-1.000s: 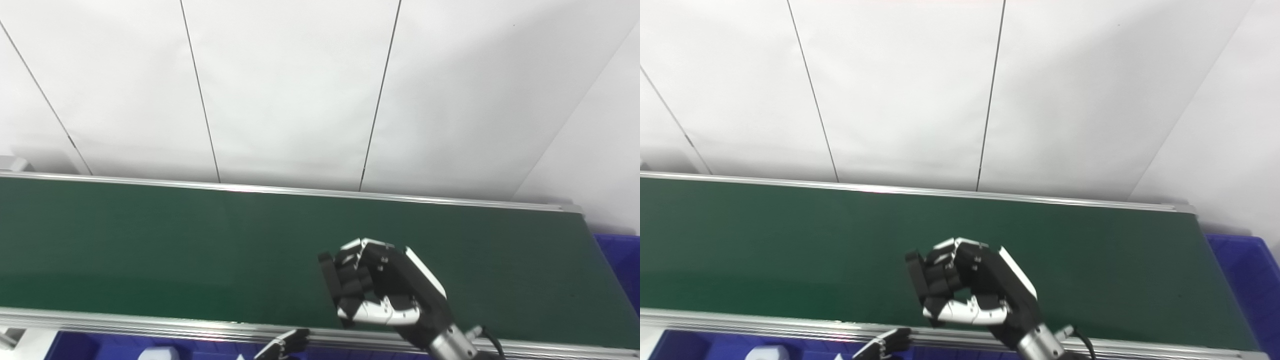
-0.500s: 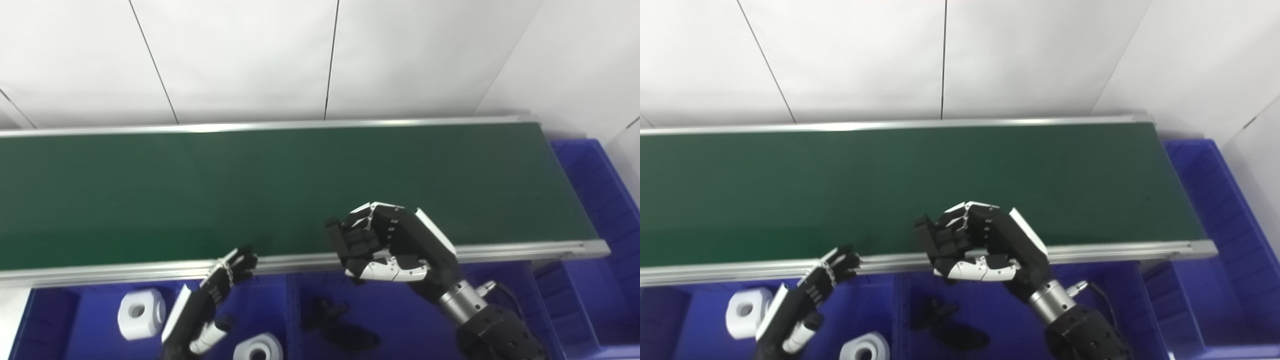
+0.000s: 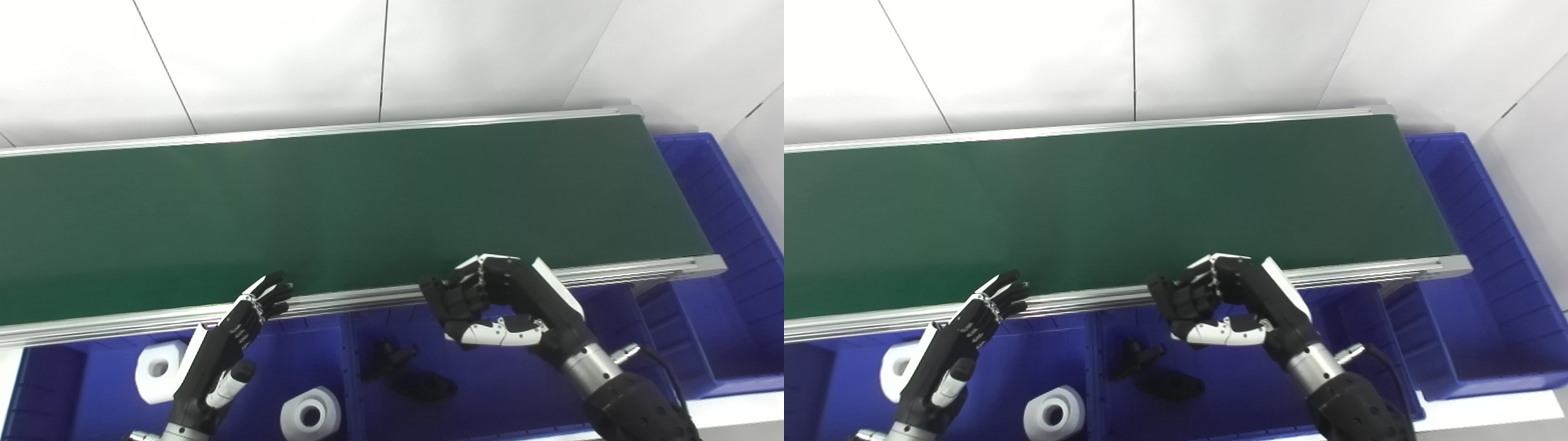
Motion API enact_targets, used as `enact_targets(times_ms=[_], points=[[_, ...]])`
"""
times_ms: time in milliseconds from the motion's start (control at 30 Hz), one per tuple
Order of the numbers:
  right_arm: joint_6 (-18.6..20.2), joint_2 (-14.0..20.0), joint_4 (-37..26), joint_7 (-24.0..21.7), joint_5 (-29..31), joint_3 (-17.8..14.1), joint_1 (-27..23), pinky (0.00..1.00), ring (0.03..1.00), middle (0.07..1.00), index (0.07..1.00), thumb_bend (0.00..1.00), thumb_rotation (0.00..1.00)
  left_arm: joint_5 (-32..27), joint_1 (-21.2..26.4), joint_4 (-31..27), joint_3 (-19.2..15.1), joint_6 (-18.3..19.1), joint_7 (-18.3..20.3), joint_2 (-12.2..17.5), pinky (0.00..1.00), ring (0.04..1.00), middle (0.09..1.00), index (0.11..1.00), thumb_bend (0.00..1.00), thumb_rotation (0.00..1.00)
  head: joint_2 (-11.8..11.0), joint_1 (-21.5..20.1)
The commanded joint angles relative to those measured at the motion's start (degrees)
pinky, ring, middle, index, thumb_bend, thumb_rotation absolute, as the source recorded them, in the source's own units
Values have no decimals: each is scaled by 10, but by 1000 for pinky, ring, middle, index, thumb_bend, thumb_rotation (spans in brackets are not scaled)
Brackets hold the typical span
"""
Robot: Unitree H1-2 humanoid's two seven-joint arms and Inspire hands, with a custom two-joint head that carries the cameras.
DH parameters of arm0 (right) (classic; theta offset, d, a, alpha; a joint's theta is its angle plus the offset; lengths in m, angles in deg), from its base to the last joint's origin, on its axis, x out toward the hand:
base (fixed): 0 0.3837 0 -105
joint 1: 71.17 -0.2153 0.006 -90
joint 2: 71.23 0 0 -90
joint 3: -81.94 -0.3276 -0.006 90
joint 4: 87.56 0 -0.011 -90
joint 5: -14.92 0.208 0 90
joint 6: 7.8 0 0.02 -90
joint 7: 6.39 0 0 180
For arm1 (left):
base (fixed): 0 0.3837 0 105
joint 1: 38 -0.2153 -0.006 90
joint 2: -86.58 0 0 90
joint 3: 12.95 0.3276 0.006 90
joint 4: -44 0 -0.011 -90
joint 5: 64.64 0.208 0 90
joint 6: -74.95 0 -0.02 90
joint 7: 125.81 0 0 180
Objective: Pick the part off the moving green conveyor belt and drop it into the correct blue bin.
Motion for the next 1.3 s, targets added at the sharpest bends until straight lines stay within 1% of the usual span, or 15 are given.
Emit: enact_targets(times_ms=[0,133,233,367,533,600,667,767,867,1000,1067,1133,1200,1233,1267], points=[[-43,23,-1,9,-29,-7,2,369,418,511,512,515,0,-1,-6,-22,-8,-17,12,-3,828,858,843,877,848,859,1,1],[-62,49,20,10,-57,-17,2,365,419,495,520,516,0,-7,-9,-27,-12,-13,18,-4,838,864,846,878,855,852,4,2],[-77,72,32,11,-91,-19,2,348,410,489,530,515,0,-10,-11,-29,-15,-13,22,-5,843,867,846,879,852,849,6,5],[-88,86,39,17,-127,-20,2,329,393,487,539,513,0,-9,-14,-35,-20,-9,24,-7,838,862,842,875,848,845,9,6],[-119,109,53,34,-227,-9,0,309,378,484,542,512,0,-9,-18,-43,-24,-3,29,-4,837,864,843,875,855,846,11,6],[-127,115,57,43,-284,2,-1,322,382,487,537,513,0,-11,-19,-42,-26,-5,30,-4,837,865,842,874,848,843,11,6],[-131,116,59,50,-327,15,-1,331,384,485,534,513,0,-12,-19,-41,-27,-7,31,-3,836,864,841,873,844,841,12,5],[-126,112,50,49,-390,36,6,292,374,449,538,511,0,-10,-19,-45,-29,-4,32,-2,840,864,843,873,848,844,13,6],[-131,107,42,57,-427,49,13,285,371,455,539,511,0,-10,-18,-47,-29,-2,33,-1,841,864,843,873,847,842,14,5],[-127,99,25,53,-455,53,26,304,381,477,540,512,0,-13,-18,-49,-30,4,34,-1,844,865,840,872,851,839,15,0],[-125,94,20,55,-474,53,32,294,376,472,542,511,0,-13,-18,-52,-30,10,35,-1,846,866,840,873,853,837,15,0],[-115,89,18,50,-497,52,39,288,371,462,550,510,0,-13,-17,-53,-29,12,36,-2,848,868,841,874,853,834,15,3],[-103,85,14,36,-518,50,43,318,383,462,551,512,0,-12,-16,-51,-28,8,37,-4,848,870,844,874,846,832,15,5],[-102,83,13,31,-525,48,44,419,504,561,513,516,108,-10,-16,-50,-29,5,36,-6,839,863,841,873,837,833,15,5],[-104,83,12,27,-530,47,45,477,562,607,549,611,223,-7,-16,-52,-30,6,35,-8,832,858,837,871,842,836,15,5]])
